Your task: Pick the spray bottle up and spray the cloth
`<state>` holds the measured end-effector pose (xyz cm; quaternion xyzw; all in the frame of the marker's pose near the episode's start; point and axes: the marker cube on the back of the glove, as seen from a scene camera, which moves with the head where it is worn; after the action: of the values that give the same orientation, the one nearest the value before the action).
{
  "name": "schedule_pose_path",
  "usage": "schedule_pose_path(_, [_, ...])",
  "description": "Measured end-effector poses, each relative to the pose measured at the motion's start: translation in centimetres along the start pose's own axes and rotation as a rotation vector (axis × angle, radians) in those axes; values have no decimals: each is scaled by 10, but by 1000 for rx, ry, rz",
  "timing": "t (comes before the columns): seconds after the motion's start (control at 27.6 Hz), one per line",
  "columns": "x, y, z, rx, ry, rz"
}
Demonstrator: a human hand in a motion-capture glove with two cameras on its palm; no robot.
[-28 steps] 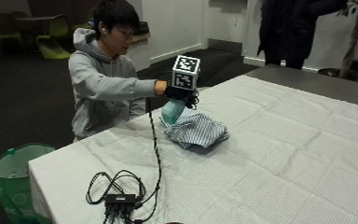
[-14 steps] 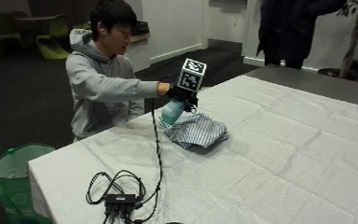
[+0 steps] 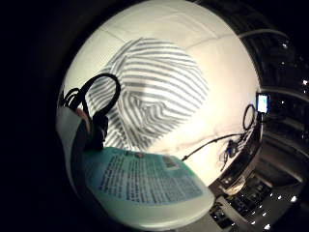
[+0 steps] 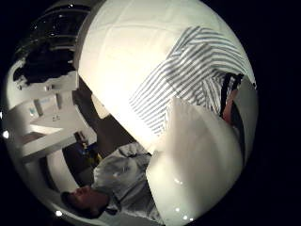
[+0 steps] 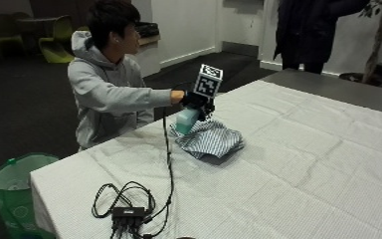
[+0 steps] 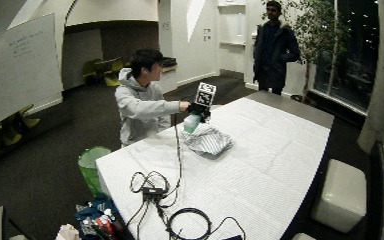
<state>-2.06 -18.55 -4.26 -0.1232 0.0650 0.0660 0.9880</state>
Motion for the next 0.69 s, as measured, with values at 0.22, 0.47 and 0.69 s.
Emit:
schedule_pose_path(0.22, [-13,-9,28,-22,-59,-62])
schedule_pose_path(0.47, [-45,0,-17,211,-382,-216])
schedule_pose_path(0.69, [-92,14,-59,387,-945,-486])
